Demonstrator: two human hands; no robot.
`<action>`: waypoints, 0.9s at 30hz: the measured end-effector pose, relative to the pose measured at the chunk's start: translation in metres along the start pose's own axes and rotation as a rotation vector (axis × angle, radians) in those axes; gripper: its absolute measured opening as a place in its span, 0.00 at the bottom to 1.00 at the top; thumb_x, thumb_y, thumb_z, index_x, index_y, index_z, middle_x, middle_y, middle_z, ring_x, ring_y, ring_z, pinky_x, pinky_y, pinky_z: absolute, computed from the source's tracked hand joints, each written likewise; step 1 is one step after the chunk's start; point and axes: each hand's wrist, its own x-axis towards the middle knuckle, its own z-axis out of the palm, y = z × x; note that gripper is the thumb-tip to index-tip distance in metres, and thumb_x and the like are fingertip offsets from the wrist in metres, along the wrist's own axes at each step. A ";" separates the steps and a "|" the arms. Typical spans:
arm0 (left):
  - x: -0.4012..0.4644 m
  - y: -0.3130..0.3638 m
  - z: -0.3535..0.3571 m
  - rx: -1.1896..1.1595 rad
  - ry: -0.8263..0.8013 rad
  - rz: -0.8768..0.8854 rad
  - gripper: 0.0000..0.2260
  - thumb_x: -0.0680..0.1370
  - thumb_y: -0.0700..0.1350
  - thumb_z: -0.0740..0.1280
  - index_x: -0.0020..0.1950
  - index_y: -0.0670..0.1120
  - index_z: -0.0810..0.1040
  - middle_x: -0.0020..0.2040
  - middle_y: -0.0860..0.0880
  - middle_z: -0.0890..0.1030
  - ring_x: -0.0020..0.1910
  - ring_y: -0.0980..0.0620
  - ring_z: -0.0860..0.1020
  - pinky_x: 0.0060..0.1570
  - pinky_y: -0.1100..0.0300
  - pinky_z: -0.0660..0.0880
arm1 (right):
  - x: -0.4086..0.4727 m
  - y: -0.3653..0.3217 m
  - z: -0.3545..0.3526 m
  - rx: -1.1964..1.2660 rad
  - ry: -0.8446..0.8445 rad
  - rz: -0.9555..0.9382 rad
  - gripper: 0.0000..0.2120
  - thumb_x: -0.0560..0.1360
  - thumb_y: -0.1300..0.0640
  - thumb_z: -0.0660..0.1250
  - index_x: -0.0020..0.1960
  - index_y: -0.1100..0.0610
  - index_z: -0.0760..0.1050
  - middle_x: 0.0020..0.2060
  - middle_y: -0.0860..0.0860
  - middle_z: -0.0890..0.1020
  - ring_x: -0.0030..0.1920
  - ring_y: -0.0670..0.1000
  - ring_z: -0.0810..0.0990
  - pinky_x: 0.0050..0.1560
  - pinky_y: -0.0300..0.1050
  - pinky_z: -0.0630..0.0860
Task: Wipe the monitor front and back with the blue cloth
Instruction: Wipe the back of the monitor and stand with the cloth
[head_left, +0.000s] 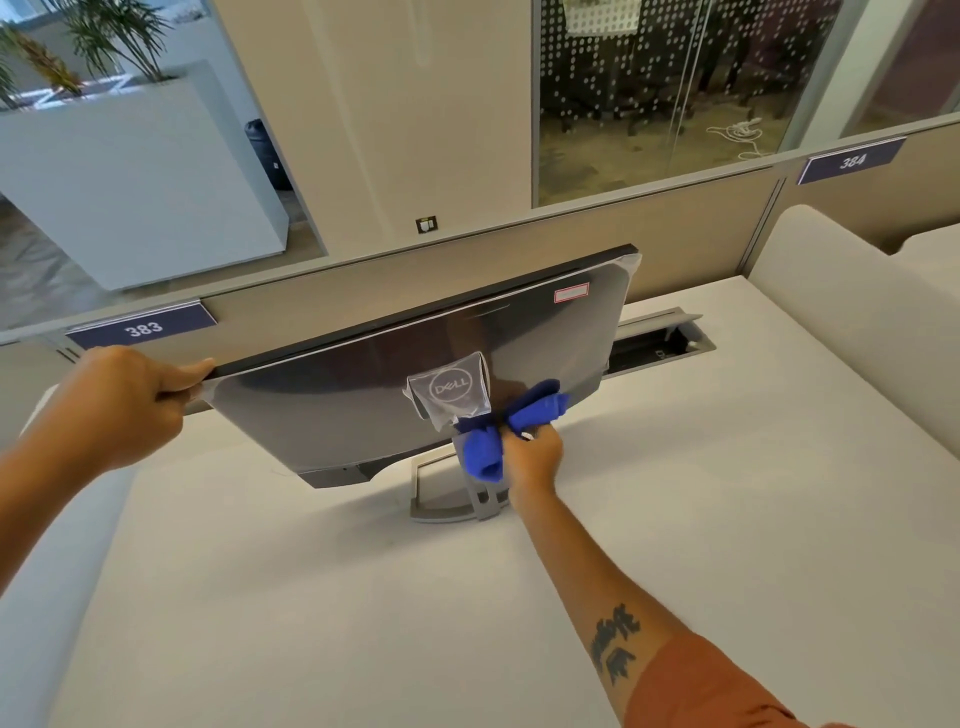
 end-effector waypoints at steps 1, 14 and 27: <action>0.000 0.001 -0.001 -0.004 0.009 -0.002 0.15 0.71 0.33 0.74 0.55 0.46 0.87 0.25 0.63 0.70 0.19 0.56 0.67 0.26 0.72 0.64 | 0.006 -0.003 -0.007 0.073 0.037 0.015 0.10 0.78 0.67 0.73 0.58 0.67 0.80 0.48 0.57 0.85 0.49 0.58 0.84 0.64 0.62 0.81; 0.000 -0.007 0.007 -0.008 0.074 -0.015 0.14 0.73 0.35 0.73 0.56 0.48 0.86 0.28 0.51 0.81 0.22 0.52 0.72 0.27 0.59 0.75 | 0.021 -0.013 -0.024 0.162 0.164 -0.014 0.16 0.82 0.66 0.70 0.68 0.60 0.77 0.61 0.57 0.84 0.61 0.59 0.84 0.72 0.58 0.78; 0.000 -0.003 0.004 -0.009 0.049 -0.019 0.14 0.74 0.34 0.72 0.56 0.47 0.86 0.24 0.56 0.77 0.19 0.51 0.69 0.21 0.67 0.66 | 0.005 0.000 -0.006 0.138 0.014 0.093 0.21 0.85 0.64 0.65 0.77 0.62 0.66 0.71 0.62 0.78 0.69 0.64 0.79 0.74 0.61 0.74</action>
